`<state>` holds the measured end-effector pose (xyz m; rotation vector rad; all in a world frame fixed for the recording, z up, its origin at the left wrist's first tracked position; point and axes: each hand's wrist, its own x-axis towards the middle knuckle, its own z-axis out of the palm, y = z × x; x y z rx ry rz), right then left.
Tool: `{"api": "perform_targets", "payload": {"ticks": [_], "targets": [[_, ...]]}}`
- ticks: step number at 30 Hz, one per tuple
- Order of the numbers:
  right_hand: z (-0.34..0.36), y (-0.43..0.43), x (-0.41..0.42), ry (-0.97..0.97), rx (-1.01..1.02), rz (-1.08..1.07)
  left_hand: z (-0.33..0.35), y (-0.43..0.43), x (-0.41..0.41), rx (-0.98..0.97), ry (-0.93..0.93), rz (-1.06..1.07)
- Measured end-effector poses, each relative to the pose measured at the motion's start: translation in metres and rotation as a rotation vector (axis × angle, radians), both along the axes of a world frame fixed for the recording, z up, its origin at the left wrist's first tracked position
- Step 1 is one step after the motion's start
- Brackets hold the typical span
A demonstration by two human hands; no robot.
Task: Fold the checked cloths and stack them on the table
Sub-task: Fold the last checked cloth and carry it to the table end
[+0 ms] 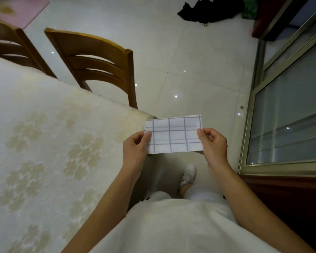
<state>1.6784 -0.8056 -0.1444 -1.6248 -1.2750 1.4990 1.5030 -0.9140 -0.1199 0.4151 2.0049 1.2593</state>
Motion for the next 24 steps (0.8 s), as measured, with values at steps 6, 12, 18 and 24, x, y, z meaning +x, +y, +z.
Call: {"api": "perform_targets", "payload": {"ticks": [6,12,18,24], "targets": [[0.000,0.109,0.027,0.030,0.019,0.011,0.009,0.104,0.023,0.009,0.008,0.007],[-0.005,0.175,0.036,0.050,-0.012,-0.023,0.014,0.171,0.031,0.019,0.007,-0.035],[-0.011,0.228,0.022,0.038,-0.034,0.001,0.006,0.223,0.019,0.000,0.010,-0.011],[-0.017,0.303,-0.017,0.030,-0.003,0.059,-0.001,0.284,-0.014,0.015,-0.031,0.047]]}}
